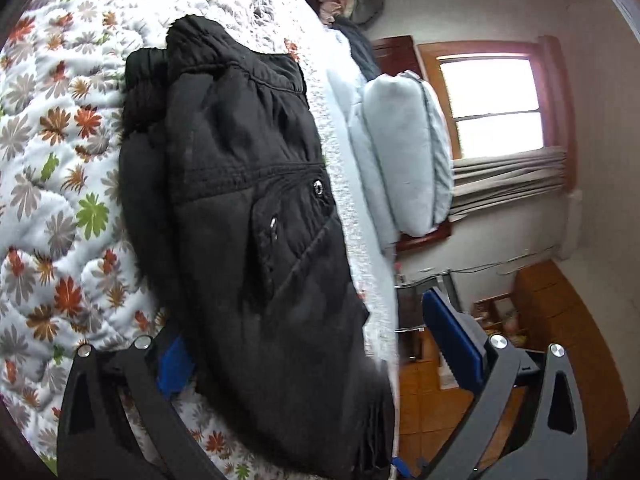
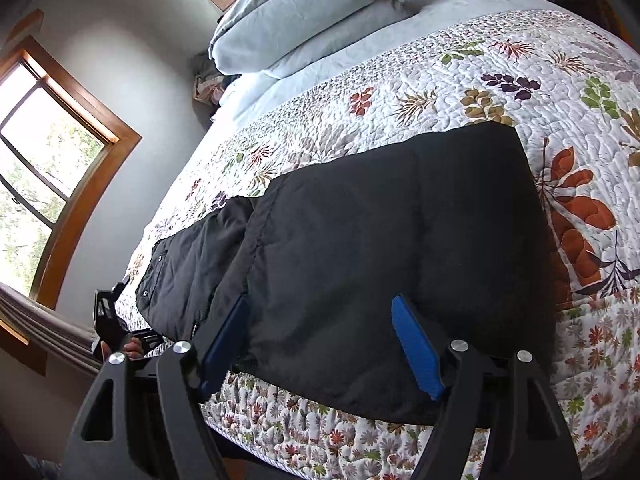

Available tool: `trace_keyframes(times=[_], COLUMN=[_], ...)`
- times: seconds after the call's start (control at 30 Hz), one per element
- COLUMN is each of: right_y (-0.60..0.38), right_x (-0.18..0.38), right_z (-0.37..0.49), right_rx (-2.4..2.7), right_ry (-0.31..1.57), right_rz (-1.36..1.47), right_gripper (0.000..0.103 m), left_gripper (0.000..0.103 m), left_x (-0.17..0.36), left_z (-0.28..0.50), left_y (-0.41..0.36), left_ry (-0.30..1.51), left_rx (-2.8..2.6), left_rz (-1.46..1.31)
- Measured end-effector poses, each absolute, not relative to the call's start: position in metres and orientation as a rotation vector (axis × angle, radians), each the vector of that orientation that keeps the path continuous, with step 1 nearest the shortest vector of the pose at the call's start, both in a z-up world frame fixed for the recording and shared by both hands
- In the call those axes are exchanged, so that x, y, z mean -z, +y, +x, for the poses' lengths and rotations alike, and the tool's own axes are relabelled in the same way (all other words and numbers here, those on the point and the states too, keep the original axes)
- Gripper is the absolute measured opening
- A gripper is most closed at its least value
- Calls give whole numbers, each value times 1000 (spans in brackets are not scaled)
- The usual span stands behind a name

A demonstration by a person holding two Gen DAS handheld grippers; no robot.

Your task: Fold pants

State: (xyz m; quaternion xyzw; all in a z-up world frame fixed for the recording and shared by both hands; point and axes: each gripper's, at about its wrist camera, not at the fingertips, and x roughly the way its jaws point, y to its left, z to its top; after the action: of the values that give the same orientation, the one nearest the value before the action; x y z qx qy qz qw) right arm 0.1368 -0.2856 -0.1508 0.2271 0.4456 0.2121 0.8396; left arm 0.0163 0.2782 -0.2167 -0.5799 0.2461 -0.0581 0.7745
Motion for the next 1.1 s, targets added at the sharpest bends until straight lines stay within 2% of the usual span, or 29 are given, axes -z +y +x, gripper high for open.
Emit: trace_keyframes(times=[0.07,0.1,0.13,0.17,0.2,0.3,0.53,0.87,1.1], right_y=[-285,-285,-285,-286,-287,-289,-287,-297,-304], right_x=[152,152,152,152,152,154,154,155,152], right_z=[137,137,136,136,136,137,138,136,136], right_rx=[-444,-444,-444,-441,-437,-431,-432,-426,-425], right_ry=[945,945,944,944,945,947,951,939,921], right_rz=[476,477,480,480,481,487,474,501,519], right_gripper=[76,76,77,78,81,81,81,81,81], left_gripper=[89,67,38,25,21,18,12,11,14], left_x=[214,214,218,223,233,239,233,200,153], left_z=[15,15,13,11,10,4,-1,-4,6], left_y=[277,276,277,281,285,295,294,274,237], left_ry=[554,570,600,626,631,594,542,409,331], left_rx=[97,77,43,18,41,93,133,199,288], left_rz=[-1214,-1190,-1160,-1149,-1168,-1263,-1260,-1136,-976])
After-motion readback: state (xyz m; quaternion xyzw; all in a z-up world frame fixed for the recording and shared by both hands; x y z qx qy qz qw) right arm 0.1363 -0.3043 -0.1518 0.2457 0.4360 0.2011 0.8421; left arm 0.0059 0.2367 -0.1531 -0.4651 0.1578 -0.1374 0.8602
